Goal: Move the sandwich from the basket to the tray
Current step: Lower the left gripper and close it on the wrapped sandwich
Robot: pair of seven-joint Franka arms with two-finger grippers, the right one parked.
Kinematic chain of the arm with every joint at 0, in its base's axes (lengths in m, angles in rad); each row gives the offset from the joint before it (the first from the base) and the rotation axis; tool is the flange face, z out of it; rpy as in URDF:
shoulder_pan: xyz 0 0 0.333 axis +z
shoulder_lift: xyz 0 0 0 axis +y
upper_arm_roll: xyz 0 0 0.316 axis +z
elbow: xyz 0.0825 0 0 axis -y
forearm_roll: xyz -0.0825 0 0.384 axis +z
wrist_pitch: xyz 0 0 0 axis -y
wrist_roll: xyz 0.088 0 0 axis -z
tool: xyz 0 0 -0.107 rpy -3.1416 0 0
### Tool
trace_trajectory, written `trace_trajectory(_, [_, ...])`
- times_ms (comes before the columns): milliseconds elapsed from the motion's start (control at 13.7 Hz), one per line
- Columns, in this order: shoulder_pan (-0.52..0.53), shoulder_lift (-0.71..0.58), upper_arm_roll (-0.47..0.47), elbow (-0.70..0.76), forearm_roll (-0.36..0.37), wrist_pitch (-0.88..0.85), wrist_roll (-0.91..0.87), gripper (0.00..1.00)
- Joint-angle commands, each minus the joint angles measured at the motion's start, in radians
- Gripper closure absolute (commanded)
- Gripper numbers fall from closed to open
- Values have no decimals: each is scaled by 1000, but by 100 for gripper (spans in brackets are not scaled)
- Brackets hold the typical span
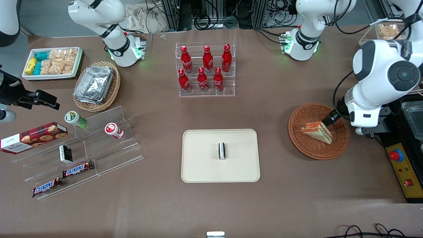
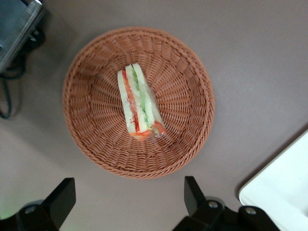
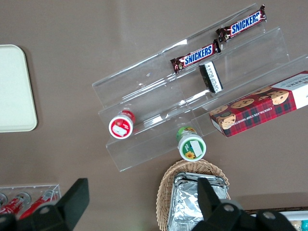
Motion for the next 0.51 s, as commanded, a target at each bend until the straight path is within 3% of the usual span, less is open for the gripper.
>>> trace_trajectory(0, [7,9,-4,-99,-27,121,-38,0])
trace_trajectory(438, [12,145,-2,-125,-21,276,-218,0])
